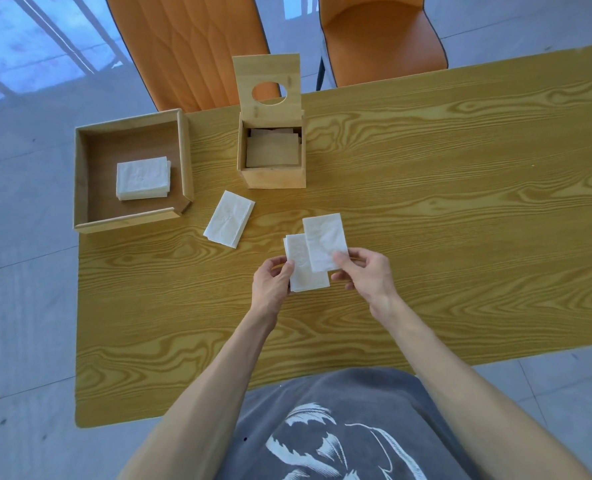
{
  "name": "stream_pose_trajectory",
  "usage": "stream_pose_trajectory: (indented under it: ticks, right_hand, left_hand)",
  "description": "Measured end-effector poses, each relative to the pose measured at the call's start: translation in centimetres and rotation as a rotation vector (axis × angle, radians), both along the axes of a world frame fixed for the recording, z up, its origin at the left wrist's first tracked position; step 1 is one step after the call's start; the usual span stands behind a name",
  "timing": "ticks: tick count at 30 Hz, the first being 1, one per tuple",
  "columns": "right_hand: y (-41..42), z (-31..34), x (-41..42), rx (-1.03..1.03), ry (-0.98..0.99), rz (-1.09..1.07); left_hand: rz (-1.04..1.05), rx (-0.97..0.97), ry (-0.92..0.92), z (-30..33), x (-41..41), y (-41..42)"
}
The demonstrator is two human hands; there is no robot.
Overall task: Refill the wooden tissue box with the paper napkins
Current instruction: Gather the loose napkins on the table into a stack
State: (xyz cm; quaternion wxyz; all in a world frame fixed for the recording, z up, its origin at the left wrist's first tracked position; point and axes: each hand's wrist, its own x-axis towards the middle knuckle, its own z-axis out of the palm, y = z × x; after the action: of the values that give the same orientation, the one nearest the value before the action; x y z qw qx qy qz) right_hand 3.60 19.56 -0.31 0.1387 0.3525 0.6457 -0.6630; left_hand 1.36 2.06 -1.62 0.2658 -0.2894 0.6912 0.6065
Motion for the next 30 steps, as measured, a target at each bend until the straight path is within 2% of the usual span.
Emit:
stream_pose_trajectory:
  ticks: [7,20,30]
  right_hand:
    - [-2.5,-1.2,1.0,0.057,-0.07,0.151]
    - [-4.3,-0.4,1.0,0.571,-0.088,0.437]
    - [-8.7,0.0,-3.1,0.647,-0.03,0.448]
  left_hand:
    - [0.046,0.049,-0.041,0.2,0.0,0.0]
    - [0.039,0.108,-0.047,0.6,0.8,-1.7]
    - [0.083,0.06,-0.046,0.6,0.7,-8.4]
